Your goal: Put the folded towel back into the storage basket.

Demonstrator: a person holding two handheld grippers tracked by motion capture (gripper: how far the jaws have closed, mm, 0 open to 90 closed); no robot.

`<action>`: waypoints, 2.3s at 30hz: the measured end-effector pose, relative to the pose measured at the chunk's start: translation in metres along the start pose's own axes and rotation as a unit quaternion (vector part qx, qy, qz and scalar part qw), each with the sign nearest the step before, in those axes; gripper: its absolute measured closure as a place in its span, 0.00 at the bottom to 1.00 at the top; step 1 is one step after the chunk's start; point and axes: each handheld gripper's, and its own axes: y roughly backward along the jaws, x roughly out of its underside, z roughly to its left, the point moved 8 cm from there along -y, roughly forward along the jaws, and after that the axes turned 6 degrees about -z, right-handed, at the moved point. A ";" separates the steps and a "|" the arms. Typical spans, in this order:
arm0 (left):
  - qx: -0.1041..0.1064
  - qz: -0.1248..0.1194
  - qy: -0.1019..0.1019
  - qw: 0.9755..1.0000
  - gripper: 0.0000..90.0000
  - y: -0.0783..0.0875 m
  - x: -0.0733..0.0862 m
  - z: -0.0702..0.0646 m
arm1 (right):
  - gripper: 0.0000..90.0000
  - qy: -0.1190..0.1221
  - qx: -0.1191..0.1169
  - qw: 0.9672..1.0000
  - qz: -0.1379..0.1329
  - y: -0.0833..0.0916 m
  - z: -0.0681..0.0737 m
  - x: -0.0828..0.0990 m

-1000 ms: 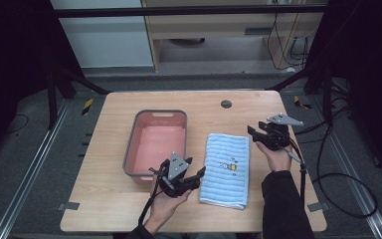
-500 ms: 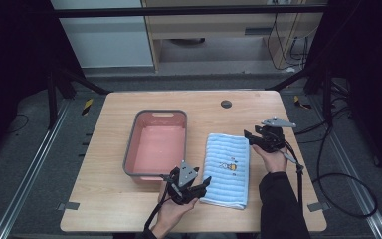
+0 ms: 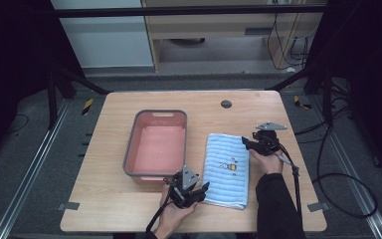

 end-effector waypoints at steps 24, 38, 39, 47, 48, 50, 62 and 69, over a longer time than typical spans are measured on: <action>-0.009 0.052 0.027 0.998 0.65 -0.014 0.021 -0.001 | 0.59 -0.020 -0.012 0.998 0.052 -0.021 0.002 0.034; 0.000 0.058 0.054 0.997 0.92 -0.015 0.019 -0.008 | 0.89 -0.035 -0.024 0.998 0.056 -0.021 0.009 0.035; 0.002 0.056 0.060 0.997 0.93 -0.015 0.019 -0.008 | 0.91 -0.039 -0.028 0.997 0.054 -0.021 0.009 0.035; 0.014 0.027 0.072 0.997 0.96 -0.007 0.008 -0.006 | 0.92 -0.033 -0.041 0.998 0.022 -0.009 0.012 0.019; 0.017 0.023 0.072 0.997 0.96 -0.005 0.005 -0.006 | 0.92 -0.032 -0.045 0.998 0.016 -0.006 0.014 0.015; 0.026 0.010 0.062 0.998 0.96 -0.001 -0.004 -0.006 | 0.92 -0.026 -0.051 0.998 0.002 0.000 0.018 0.006; 0.039 -0.029 0.036 0.998 0.96 0.035 -0.043 -0.006 | 0.93 0.003 -0.052 0.997 -0.057 0.040 0.031 -0.044; 0.035 -0.050 0.026 0.998 0.96 0.054 -0.064 -0.001 | 0.93 0.021 -0.053 0.995 -0.081 0.059 0.045 -0.079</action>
